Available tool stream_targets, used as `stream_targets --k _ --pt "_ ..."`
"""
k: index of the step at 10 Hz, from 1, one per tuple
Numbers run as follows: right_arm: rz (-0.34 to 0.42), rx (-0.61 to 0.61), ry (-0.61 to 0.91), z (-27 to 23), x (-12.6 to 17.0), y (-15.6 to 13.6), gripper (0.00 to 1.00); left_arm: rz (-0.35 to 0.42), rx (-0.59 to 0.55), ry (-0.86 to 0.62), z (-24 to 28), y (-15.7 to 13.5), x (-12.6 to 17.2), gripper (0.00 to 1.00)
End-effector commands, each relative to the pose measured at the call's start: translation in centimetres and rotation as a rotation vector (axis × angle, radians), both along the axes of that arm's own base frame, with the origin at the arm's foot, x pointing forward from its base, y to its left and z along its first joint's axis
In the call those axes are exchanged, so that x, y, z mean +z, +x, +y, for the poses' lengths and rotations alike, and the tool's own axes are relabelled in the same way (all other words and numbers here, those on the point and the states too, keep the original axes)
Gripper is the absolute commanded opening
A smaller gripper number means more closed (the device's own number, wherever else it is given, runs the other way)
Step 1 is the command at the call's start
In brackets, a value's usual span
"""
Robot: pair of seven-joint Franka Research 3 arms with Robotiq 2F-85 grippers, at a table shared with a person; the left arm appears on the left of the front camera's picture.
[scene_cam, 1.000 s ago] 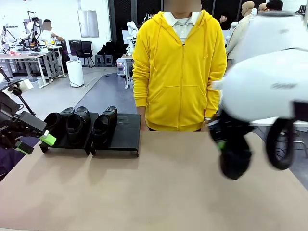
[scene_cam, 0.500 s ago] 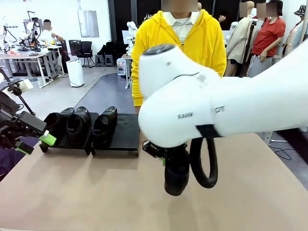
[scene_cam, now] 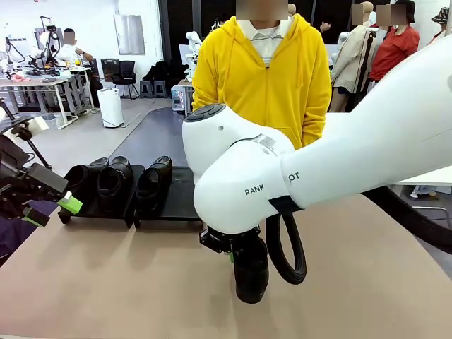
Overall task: Organize the shoes by placing them on the stand.
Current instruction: Pick up one Shoe and place it in the middle of the table.
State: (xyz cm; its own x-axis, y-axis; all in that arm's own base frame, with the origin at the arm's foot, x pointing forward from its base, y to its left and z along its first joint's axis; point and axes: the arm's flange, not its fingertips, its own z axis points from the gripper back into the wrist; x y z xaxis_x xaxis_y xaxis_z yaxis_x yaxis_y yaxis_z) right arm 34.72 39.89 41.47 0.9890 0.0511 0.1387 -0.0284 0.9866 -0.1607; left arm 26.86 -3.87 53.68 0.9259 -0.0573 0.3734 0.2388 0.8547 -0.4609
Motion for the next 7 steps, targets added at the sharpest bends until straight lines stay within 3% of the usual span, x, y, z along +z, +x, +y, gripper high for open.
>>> stream_targets --k 1,4,7 --pt "-0.033 -0.009 0.001 -0.3 1.3 -0.6 0.00 0.007 0.005 -0.021 -0.1 -0.2 0.0 1.00" --pt "0.004 0.025 -0.051 0.2 -1.1 0.0 0.00 0.007 0.005 -0.021 -0.1 -0.2 0.0 1.00" --pt "-0.031 0.091 -0.013 0.8 -3.7 0.6 0.00 0.007 0.005 -0.021 -0.1 -0.2 0.0 1.00"
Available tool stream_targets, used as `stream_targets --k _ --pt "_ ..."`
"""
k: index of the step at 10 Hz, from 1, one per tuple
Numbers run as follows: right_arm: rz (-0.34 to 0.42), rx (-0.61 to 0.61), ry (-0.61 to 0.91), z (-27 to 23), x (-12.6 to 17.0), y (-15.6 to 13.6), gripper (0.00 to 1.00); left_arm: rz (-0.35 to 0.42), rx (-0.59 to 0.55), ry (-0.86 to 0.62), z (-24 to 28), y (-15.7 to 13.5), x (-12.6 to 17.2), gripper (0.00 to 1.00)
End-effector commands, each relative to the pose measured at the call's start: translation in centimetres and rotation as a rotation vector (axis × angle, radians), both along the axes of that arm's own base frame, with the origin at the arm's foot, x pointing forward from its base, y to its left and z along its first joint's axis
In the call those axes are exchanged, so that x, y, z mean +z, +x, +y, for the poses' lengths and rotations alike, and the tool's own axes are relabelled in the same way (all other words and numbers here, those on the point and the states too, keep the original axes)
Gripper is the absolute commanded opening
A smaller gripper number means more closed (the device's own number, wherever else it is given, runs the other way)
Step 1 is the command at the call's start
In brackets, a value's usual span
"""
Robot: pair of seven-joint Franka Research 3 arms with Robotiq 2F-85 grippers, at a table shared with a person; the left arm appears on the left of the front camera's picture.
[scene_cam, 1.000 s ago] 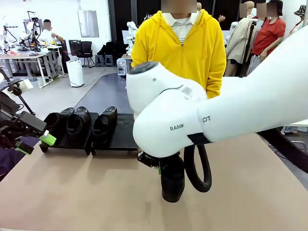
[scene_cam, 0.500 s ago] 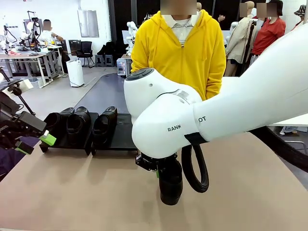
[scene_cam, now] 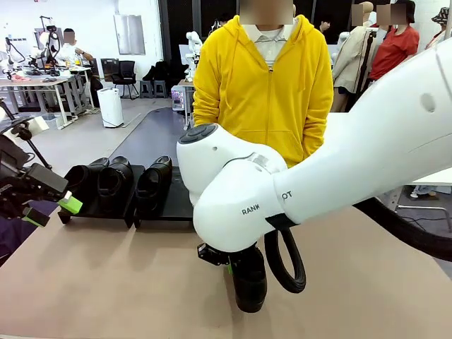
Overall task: Organize the shoes by placing them on the stand.
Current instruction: Pick up one Shoe and place it in the middle of the table.
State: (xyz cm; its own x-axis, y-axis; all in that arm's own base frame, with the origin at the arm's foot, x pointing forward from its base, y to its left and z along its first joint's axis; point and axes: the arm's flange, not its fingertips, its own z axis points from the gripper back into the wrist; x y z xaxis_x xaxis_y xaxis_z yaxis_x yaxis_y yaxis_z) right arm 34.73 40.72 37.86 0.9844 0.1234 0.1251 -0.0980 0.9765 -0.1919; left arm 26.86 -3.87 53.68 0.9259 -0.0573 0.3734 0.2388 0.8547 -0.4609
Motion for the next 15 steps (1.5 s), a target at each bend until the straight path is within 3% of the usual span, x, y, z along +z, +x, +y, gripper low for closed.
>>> stream_targets --k 1,4,5,6,7,9,11,14,15 --pt "-0.030 0.024 0.019 -0.1 -0.6 0.9 0.00 0.007 0.005 -0.021 -0.1 -0.2 0.0 1.00" --pt "0.011 0.017 0.047 0.2 -1.8 1.4 0.00 0.007 0.005 -0.021 -0.1 -0.2 0.0 1.00" --pt "0.029 0.019 0.051 0.4 -2.0 1.7 0.16 0.007 0.005 -0.021 -0.1 -0.2 0.0 1.00" --pt "0.038 0.023 0.058 0.4 -2.2 1.9 0.75 0.007 0.005 -0.021 -0.1 -0.2 0.0 1.00" --pt "0.043 0.022 0.073 0.3 -2.1 2.0 1.00 0.007 0.005 -0.021 -0.1 -0.2 0.0 1.00" --pt "0.047 0.022 0.129 -1.3 -0.6 2.1 1.00 0.007 0.005 -0.021 -0.1 -0.2 0.0 1.00" --pt "0.084 0.101 0.234 -6.8 4.1 1.5 1.00 0.007 0.005 -0.021 -0.1 -0.2 0.0 1.00" --pt "0.250 0.180 0.447 -22.5 9.8 1.3 1.00 0.007 0.005 -0.021 -0.1 -0.2 0.0 1.00" --pt "0.252 0.140 0.515 -27.8 10.3 0.4 1.00 0.007 0.005 -0.021 -0.1 -0.2 0.0 1.00"
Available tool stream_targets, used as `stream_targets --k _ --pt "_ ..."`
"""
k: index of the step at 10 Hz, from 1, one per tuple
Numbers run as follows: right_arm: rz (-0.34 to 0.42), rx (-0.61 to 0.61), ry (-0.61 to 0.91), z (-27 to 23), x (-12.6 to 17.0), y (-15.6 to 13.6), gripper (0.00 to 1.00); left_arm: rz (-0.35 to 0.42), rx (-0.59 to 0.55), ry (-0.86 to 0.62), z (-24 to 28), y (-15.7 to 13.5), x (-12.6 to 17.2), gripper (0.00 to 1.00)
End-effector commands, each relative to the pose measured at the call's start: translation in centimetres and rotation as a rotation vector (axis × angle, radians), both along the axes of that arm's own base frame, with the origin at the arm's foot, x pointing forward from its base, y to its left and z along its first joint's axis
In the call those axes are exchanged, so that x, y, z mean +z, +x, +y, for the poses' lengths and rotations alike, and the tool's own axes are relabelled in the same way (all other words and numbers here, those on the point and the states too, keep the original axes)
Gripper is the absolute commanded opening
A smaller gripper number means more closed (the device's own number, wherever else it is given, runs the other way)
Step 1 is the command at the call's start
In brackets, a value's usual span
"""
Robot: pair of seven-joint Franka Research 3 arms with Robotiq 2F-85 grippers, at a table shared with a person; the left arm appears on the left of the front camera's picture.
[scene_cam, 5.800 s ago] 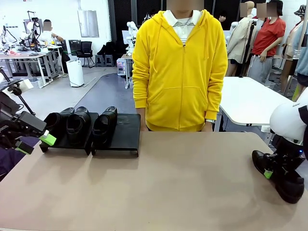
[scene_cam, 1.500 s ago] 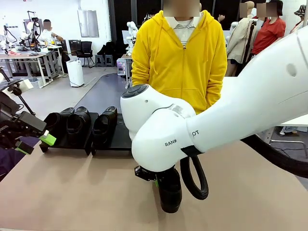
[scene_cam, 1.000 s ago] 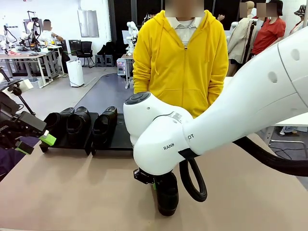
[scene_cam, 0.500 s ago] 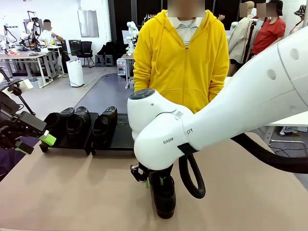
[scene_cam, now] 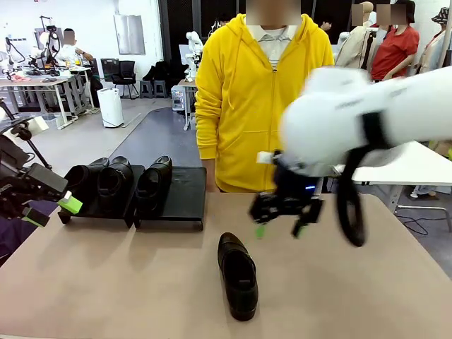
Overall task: Organize the shoes by placing them on the stand.
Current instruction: Pick up one Shoe and place it in the middle of the table.
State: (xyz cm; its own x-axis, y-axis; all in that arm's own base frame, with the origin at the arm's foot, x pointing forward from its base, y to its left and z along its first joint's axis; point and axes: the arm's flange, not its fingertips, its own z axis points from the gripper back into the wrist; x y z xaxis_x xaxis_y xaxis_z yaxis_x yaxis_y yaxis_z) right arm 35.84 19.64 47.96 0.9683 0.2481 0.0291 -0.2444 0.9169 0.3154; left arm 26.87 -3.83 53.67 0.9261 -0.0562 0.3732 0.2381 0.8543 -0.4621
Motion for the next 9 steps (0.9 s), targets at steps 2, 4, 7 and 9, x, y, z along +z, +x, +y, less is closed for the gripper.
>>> stream_targets --k 2,4,7,9 --pt "0.044 -0.067 0.190 -15.2 0.3 -4.2 1.00 0.007 0.004 -0.020 -0.1 -0.2 0.0 1.00" --pt "-0.082 -0.190 0.372 -21.0 0.4 -9.4 1.00 0.007 0.004 -0.020 -0.1 -0.2 0.0 1.00" --pt "-0.158 -0.272 0.358 -22.6 -0.3 -11.7 1.00 0.007 0.004 -0.020 -0.1 -0.2 0.0 1.00" --pt "-0.139 -0.292 0.356 -25.8 4.8 -9.1 1.00 0.007 0.004 -0.020 -0.1 -0.2 0.0 1.00"
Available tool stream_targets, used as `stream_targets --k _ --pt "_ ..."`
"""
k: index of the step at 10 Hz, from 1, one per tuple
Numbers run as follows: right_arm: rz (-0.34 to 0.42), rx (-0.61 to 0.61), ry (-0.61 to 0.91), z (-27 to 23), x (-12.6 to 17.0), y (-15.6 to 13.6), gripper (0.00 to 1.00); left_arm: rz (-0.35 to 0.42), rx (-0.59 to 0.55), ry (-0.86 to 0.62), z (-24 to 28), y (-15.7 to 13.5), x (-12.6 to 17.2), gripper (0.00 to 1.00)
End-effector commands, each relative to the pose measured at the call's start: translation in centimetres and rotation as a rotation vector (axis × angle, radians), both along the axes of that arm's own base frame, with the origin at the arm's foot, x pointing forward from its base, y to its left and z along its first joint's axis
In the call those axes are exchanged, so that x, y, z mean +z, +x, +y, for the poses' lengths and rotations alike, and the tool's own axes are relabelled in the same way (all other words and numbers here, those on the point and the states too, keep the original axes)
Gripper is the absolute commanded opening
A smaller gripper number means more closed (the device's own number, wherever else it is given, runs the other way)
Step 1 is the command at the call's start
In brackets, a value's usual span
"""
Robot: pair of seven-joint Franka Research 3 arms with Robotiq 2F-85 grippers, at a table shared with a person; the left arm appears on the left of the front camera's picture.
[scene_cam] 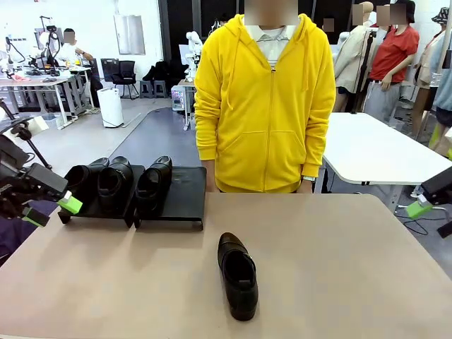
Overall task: Organize the shoes by placing them on the stand.
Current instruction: Pick up one Shoe and place it in the middle of the table, then place the Shoe from the middle of the table onto the Shoes Stand.
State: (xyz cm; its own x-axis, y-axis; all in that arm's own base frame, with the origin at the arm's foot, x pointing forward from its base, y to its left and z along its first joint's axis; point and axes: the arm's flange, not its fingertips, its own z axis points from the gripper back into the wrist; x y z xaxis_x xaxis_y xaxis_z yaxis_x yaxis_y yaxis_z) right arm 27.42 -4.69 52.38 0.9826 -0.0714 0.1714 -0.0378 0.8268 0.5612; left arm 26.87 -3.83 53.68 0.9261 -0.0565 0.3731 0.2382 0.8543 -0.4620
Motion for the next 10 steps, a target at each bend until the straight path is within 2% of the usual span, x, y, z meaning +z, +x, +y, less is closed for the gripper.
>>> stream_targets --k 1,10 --pt "-0.030 0.000 0.056 -1.47 0.37 -0.63 1.00 0.007 0.005 -0.020 -0.12 -0.25 -0.04 1.00" --pt "-0.030 0.000 0.056 -1.47 0.37 -0.63 1.00 0.007 0.005 -0.020 -0.12 -0.25 -0.04 1.00"
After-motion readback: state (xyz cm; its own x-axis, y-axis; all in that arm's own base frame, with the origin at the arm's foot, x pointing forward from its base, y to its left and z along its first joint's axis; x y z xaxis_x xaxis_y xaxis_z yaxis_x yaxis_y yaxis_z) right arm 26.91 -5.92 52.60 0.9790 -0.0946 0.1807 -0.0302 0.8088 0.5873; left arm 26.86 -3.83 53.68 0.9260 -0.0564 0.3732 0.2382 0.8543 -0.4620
